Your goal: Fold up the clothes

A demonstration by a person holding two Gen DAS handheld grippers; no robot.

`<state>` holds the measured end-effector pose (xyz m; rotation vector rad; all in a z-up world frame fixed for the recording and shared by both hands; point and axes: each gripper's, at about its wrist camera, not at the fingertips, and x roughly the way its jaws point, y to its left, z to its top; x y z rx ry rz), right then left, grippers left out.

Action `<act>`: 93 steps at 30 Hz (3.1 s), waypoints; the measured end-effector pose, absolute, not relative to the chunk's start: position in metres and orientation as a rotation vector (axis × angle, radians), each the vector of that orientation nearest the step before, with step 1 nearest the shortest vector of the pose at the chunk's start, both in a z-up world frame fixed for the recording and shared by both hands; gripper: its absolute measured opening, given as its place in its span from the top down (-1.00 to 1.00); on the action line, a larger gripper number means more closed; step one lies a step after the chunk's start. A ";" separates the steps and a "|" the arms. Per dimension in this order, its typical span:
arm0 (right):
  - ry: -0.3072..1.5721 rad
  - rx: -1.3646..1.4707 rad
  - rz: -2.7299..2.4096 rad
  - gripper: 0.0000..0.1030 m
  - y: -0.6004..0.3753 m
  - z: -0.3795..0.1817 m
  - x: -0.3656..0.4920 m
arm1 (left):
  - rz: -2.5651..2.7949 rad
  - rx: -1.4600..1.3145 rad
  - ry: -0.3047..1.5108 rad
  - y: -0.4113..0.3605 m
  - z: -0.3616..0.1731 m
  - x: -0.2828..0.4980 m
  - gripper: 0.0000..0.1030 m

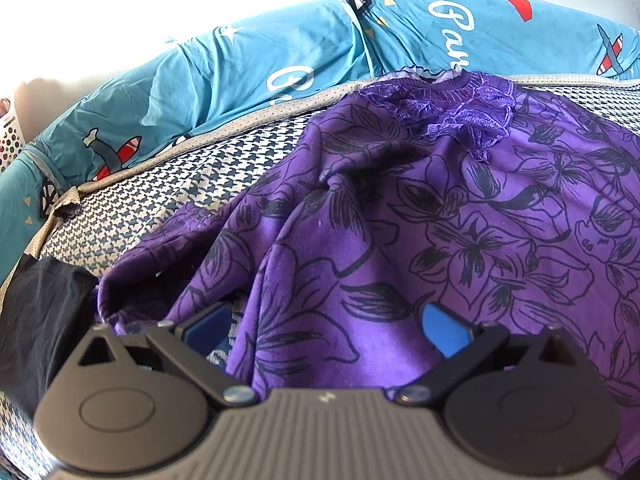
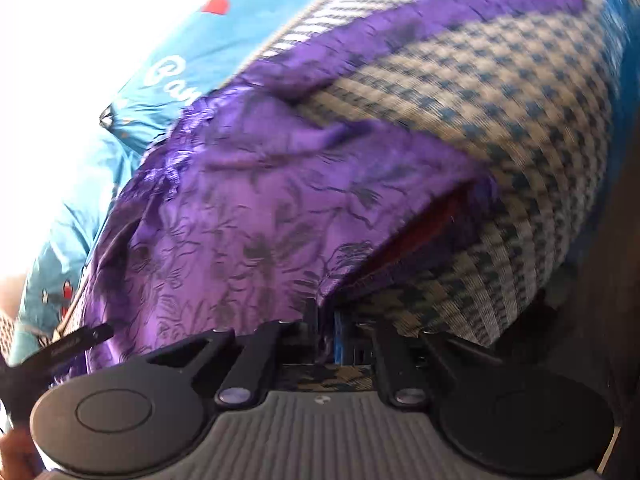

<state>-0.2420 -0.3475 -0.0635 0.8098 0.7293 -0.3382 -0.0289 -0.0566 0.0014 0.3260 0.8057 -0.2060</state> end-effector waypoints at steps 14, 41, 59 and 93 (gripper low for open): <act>0.860 0.534 -0.287 0.94 -0.312 -0.059 -0.254 | -0.211 0.325 0.812 -0.055 0.002 -0.029 -1.00; 0.838 0.118 -0.037 0.37 -0.228 -0.053 -0.202 | -0.209 0.347 0.832 -0.063 -0.003 -0.029 -1.00; 1.056 0.242 0.188 0.30 -0.201 -0.071 -0.211 | -0.207 0.341 0.832 -0.062 -0.002 -0.030 -1.00; 0.989 0.291 0.140 0.27 -0.205 -0.055 -0.207 | -0.124 0.283 0.787 -0.046 0.006 -0.027 -0.99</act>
